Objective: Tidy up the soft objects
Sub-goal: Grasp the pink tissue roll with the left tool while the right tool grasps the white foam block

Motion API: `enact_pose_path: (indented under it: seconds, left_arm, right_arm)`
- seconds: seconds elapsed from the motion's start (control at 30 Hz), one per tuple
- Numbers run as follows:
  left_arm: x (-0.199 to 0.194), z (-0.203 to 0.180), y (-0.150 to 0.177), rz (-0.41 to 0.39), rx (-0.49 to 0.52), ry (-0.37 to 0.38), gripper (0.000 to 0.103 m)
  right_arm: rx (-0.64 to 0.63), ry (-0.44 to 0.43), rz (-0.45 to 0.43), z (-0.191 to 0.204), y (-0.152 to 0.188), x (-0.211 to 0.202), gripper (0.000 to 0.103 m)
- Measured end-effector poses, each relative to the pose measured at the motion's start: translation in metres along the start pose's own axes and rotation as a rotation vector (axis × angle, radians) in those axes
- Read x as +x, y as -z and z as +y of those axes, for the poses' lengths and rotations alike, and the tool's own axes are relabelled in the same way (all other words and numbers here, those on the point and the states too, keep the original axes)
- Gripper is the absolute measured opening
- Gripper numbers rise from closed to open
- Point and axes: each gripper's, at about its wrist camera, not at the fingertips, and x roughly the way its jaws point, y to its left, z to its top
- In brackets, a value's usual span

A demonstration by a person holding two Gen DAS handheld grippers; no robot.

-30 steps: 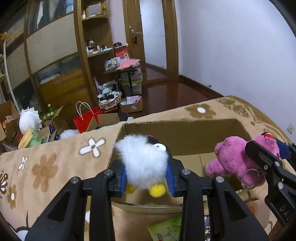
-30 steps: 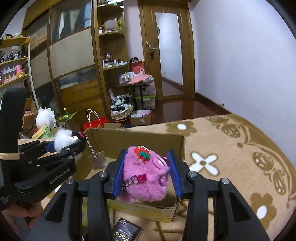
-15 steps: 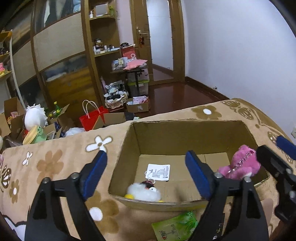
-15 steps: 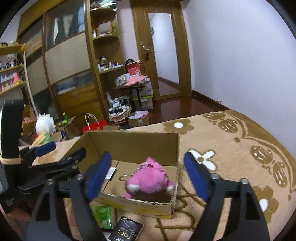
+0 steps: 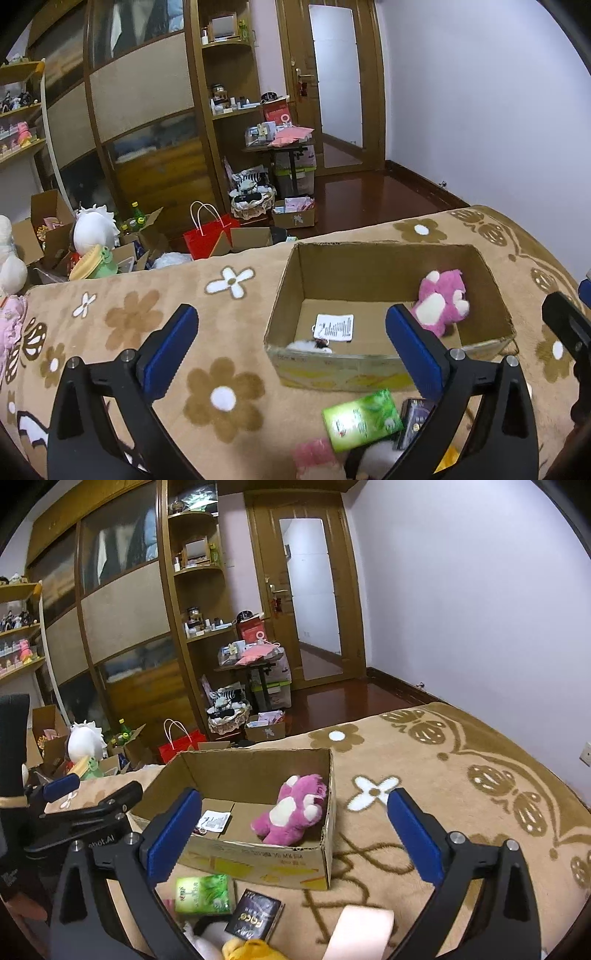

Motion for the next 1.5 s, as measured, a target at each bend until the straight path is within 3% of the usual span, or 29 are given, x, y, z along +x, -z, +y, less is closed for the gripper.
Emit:
enact_pose_path:
  seconds: [0.27,0.5,0.77,1.07,1.5]
  left_arm:
    - [-0.016,0.003,0.016,0.069,-0.022,-0.007,0.101]
    - [-0.006,0.018,0.04,0.163,-0.092,-0.008,0.101]
    - [0.024,0.037,0.067,0.279,-0.179,0.006,0.101]
    - [0.052,0.029,0.094,0.393,-0.17,0.033,0.101]
    - [0.071,0.022,0.114,0.481,-0.16,0.05,0.101]
  right_arm:
    - [0.011,0.006,0.0,0.003,0.003,-0.027,0.103]
    - [0.014,0.017,0.023,0.001,0.013,-0.032,0.103]
    - [0.052,0.015,0.115,-0.013,0.043,-0.01,0.103]
    - [0.069,0.028,0.22,-0.026,0.072,0.019,0.103]
    - [0.077,0.072,0.314,-0.038,0.103,0.048,0.103]
